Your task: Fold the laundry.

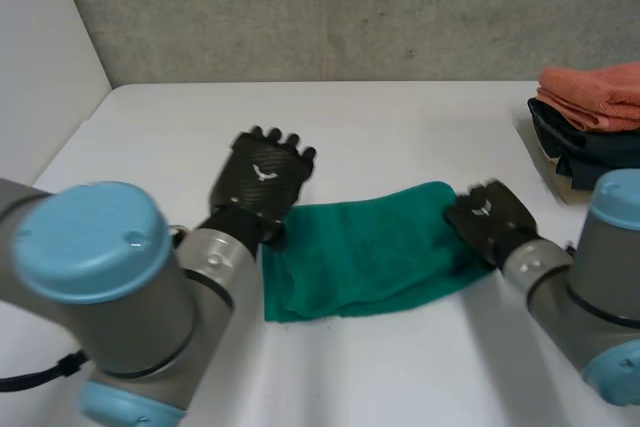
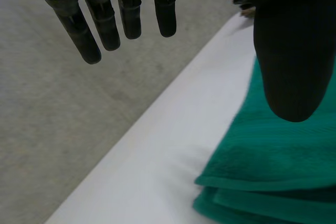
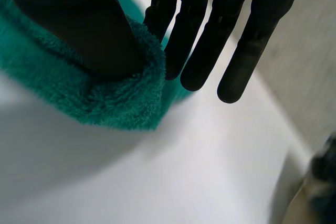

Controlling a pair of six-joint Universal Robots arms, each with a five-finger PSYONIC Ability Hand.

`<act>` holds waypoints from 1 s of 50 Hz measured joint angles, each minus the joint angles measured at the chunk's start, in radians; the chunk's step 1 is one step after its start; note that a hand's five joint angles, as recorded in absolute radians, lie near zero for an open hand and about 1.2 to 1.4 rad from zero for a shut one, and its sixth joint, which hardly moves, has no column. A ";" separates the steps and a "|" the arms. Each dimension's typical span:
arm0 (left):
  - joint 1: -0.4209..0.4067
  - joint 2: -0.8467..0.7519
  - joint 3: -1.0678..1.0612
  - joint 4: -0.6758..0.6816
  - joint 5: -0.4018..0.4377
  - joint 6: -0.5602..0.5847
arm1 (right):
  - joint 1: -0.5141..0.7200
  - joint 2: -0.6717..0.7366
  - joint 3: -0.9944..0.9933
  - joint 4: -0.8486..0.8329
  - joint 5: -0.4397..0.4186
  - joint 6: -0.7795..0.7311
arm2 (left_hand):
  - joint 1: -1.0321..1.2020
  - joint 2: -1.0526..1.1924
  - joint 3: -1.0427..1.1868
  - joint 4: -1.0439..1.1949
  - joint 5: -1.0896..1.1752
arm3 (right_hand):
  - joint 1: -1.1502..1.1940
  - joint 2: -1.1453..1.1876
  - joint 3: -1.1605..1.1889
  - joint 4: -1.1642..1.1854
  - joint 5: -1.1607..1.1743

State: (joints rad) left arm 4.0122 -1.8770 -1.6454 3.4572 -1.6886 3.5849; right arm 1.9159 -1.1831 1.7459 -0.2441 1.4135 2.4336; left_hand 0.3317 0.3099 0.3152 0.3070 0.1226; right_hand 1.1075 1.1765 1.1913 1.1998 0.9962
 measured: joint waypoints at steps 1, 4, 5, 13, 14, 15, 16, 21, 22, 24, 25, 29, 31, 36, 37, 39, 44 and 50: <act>0.008 0.019 -0.012 0.000 0.000 0.000 | 0.026 -0.010 -0.010 -0.010 0.005 -0.005 | -0.008 -0.003 -0.005 -0.004 -0.003 | 0.000 0.000 0.000 0.000 0.000; 0.038 0.077 -0.051 0.000 0.001 0.001 | 0.129 -0.027 -0.047 -0.037 0.010 -0.014 | -0.025 -0.016 -0.019 -0.015 -0.014 | 0.000 0.000 0.000 0.000 0.003; 0.044 0.087 -0.058 0.000 0.001 0.001 | 0.137 -0.028 -0.050 -0.038 0.010 -0.014 | -0.028 -0.021 -0.025 -0.019 -0.019 | 0.000 0.000 0.000 0.000 0.004; 0.146 0.209 -0.156 0.000 0.001 -0.001 | 0.456 0.082 -0.146 -0.132 -0.092 -0.045 | -0.031 -0.031 -0.031 -0.029 -0.032 | 0.000 0.000 0.000 0.000 0.005; 0.152 0.212 -0.160 0.000 0.001 -0.001 | 0.462 0.087 -0.147 -0.134 -0.097 -0.046 | -0.031 -0.031 -0.031 -0.029 -0.032 | 0.000 -0.005 -0.006 -0.006 0.002; 0.159 0.215 -0.165 0.000 0.001 -0.001 | 0.482 0.107 -0.154 -0.142 -0.118 -0.050 | -0.031 -0.031 -0.031 -0.029 -0.032 | -0.035 -0.062 -0.057 -0.061 -0.042; 0.159 0.215 -0.165 0.000 0.001 -0.001 | 0.482 0.107 -0.154 -0.142 -0.118 -0.050 | -0.031 -0.031 -0.031 -0.029 -0.032 | -0.035 -0.062 -0.057 -0.061 -0.042; 0.177 0.211 -0.168 0.002 0.004 -0.005 | 0.505 0.144 -0.171 -0.153 -0.142 -0.003 | -0.031 -0.040 -0.031 -0.036 -0.040 | -0.854 -0.922 -0.916 -0.922 -0.908; 0.176 0.207 -0.163 0.003 0.006 -0.008 | 0.499 0.137 -0.171 -0.152 -0.133 0.019 | -0.031 -0.040 -0.031 -0.036 -0.042 | -0.872 -0.948 -0.951 -0.954 -0.936; 0.172 0.196 -0.145 0.006 0.008 -0.018 | 0.473 0.107 -0.169 -0.147 -0.107 0.084 | -0.031 -0.040 -0.031 -0.036 -0.043 | -0.875 -0.963 -0.974 -0.980 -0.950; 0.168 0.188 -0.133 0.007 0.009 -0.027 | 0.460 0.093 -0.167 -0.145 -0.097 0.113 | -0.031 -0.040 -0.031 -0.036 -0.043 | -0.874 -0.963 -0.974 -0.982 -0.950; 0.139 0.142 -0.059 0.006 0.011 -0.083 | 0.362 0.003 -0.161 -0.108 -0.054 0.322 | -0.031 -0.040 -0.031 -0.036 -0.043 | -0.875 -0.963 -0.974 -0.982 -0.950; 0.114 0.107 -0.007 0.002 0.012 -0.130 | 0.309 -0.031 -0.168 -0.059 -0.045 0.434 | -0.031 -0.040 -0.031 -0.036 -0.043 | -0.874 -0.963 -0.974 -0.982 -0.950; 0.053 0.011 0.096 -0.041 0.012 -0.239 | 0.228 -0.023 -0.230 0.094 -0.057 0.595 | -0.031 -0.040 -0.031 -0.036 -0.043 | -0.874 -0.963 -0.974 -0.982 -0.950; 0.039 -0.017 0.118 -0.062 0.010 -0.262 | 0.218 -0.009 -0.248 0.125 -0.063 0.612 | -0.031 -0.040 -0.031 -0.036 -0.043 | -0.874 -0.963 -0.974 -0.982 -0.950; 0.023 -0.057 0.141 -0.096 0.008 -0.285 | 0.201 0.035 -0.291 0.195 -0.082 0.635 | -0.031 -0.040 -0.031 -0.036 -0.043 | -0.874 -0.963 -0.974 -0.982 -0.950; -0.007 -0.162 0.171 -0.209 -0.025 -0.314 | 0.189 0.152 -0.392 0.314 -0.123 0.638 | -0.031 -0.040 -0.031 -0.036 -0.043 | -0.874 -0.963 -0.974 -0.982 -0.950; -0.030 -0.230 0.151 -0.286 -0.127 -0.306 | 0.195 0.258 -0.456 0.360 -0.138 0.582 | -0.031 -0.040 -0.031 -0.036 -0.043 | -0.874 -0.963 -0.974 -0.982 -0.950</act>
State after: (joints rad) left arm 3.9821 -2.1067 -1.4944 3.1708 -1.8155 3.2784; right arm 2.1110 -0.9246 1.2899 0.1162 1.2753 3.0160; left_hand 0.3009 0.2699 0.2840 0.2713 0.0795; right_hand 0.2331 0.2130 0.2172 0.2180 0.0459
